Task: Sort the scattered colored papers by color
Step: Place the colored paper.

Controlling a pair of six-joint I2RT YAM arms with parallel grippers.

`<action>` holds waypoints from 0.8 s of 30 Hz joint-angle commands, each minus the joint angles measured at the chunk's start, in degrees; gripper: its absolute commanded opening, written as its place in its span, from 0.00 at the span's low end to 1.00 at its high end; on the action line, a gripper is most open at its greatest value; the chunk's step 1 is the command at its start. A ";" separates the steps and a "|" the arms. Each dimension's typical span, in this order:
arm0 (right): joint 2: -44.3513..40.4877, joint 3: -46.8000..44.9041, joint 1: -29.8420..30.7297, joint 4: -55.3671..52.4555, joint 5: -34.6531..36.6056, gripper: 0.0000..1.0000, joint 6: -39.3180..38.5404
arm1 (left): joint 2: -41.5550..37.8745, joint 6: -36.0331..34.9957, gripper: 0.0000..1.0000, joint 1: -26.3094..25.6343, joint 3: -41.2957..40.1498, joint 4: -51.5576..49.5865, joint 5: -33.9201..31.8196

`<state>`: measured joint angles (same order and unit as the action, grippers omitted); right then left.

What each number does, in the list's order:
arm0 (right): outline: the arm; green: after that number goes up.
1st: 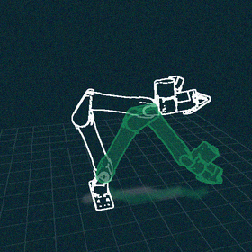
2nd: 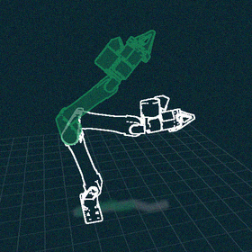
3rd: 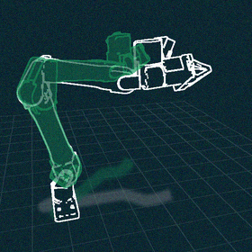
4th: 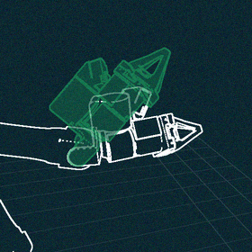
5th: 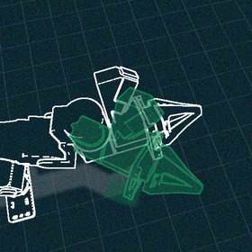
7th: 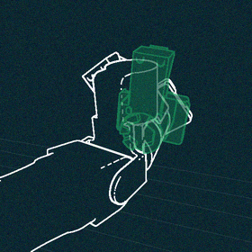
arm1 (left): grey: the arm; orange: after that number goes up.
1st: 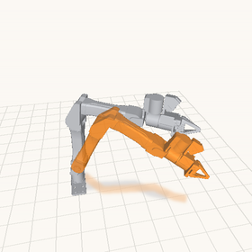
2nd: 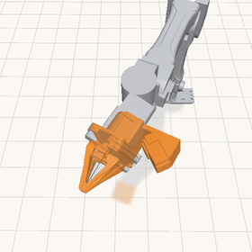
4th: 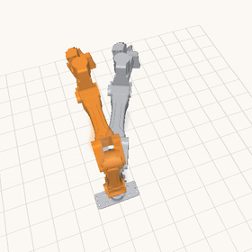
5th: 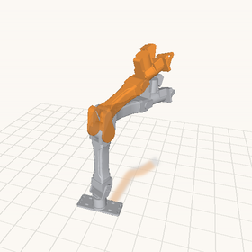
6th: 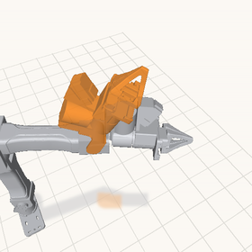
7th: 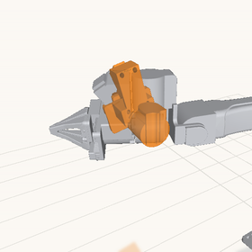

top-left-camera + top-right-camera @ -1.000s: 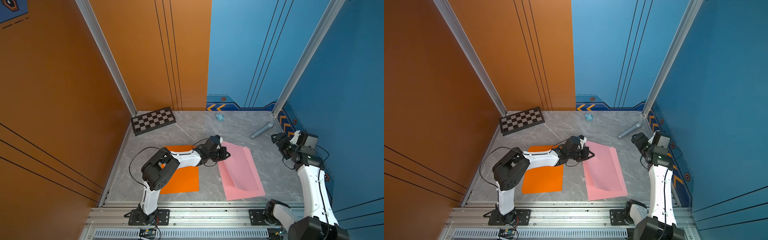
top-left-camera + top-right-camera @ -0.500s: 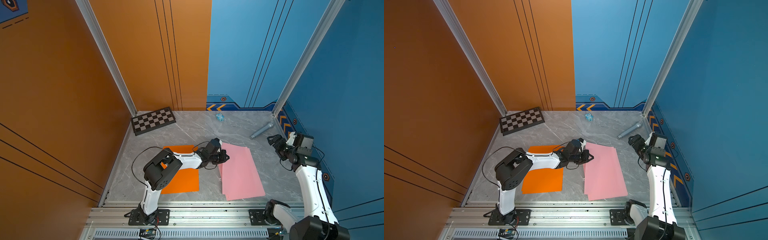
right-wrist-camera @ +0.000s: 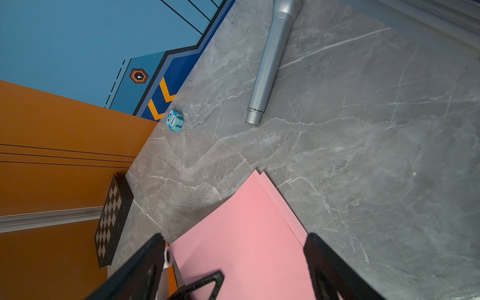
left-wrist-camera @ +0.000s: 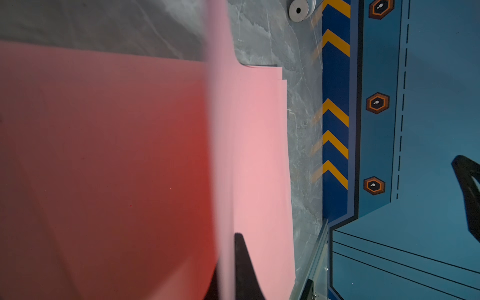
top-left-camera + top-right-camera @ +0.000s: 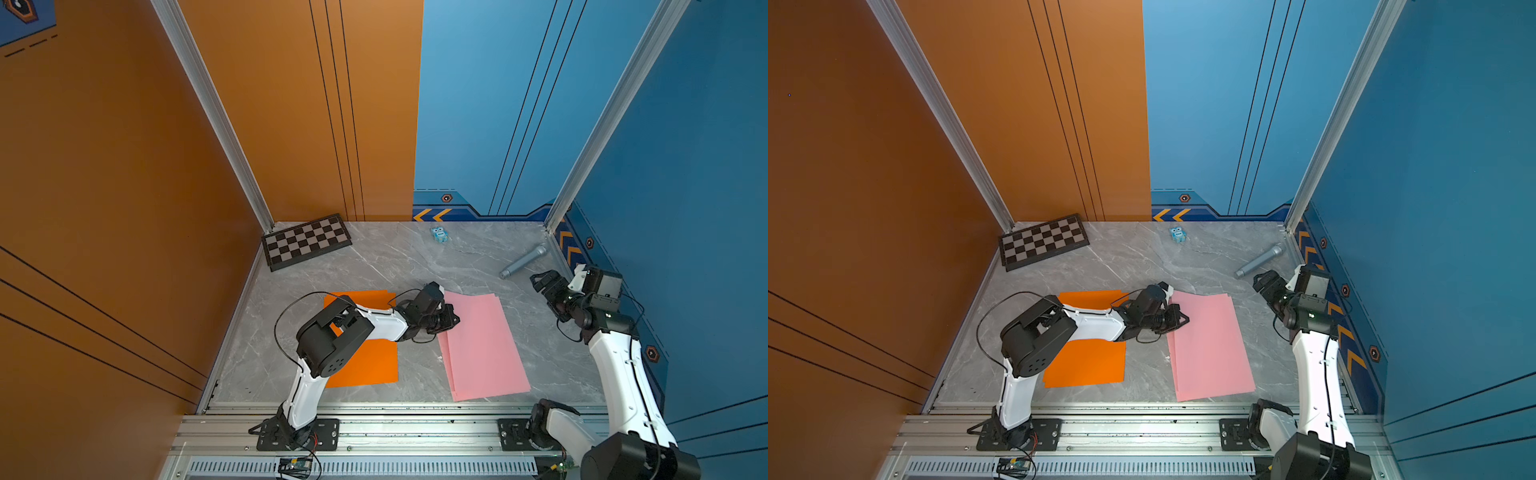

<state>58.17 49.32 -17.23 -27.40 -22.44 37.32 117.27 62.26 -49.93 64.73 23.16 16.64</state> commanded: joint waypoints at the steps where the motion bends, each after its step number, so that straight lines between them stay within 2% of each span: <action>1: 0.08 -0.94 0.40 1.38 -0.14 0.86 -1.01 | 0.59 0.49 0.17 -0.11 -0.90 0.67 -0.39; 4: 0.01 -1.29 0.45 1.38 0.09 0.86 -1.28 | 0.33 0.67 0.53 -0.09 -1.04 0.60 -0.16; 5: 0.01 -1.32 0.53 1.38 0.16 0.86 -1.37 | 0.13 0.71 0.75 -0.16 -1.08 0.32 -0.08; 6: 0.08 -1.40 0.53 1.37 0.20 0.86 -1.46 | -0.17 0.61 0.90 -0.08 -0.93 -0.62 -0.18; 7: 0.10 -1.51 0.53 1.43 0.28 0.86 -1.54 | -0.81 -0.33 0.98 -0.28 -0.48 -2.64 -0.71; 16: 2.33 -2.80 0.86 1.98 1.06 0.86 -2.61 | -8.74 -11.81 0.98 -2.11 7.33 -37.70 -18.22; 24: 5.83 -3.13 1.63 2.57 2.70 0.87 -3.69 | -20.65 -16.64 0.98 -0.79 2.53 -46.92 -28.12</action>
<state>62.54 47.00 -16.25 -25.96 -21.54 35.22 101.51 49.39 -51.27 68.60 -16.05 -4.10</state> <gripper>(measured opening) 0.869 0.980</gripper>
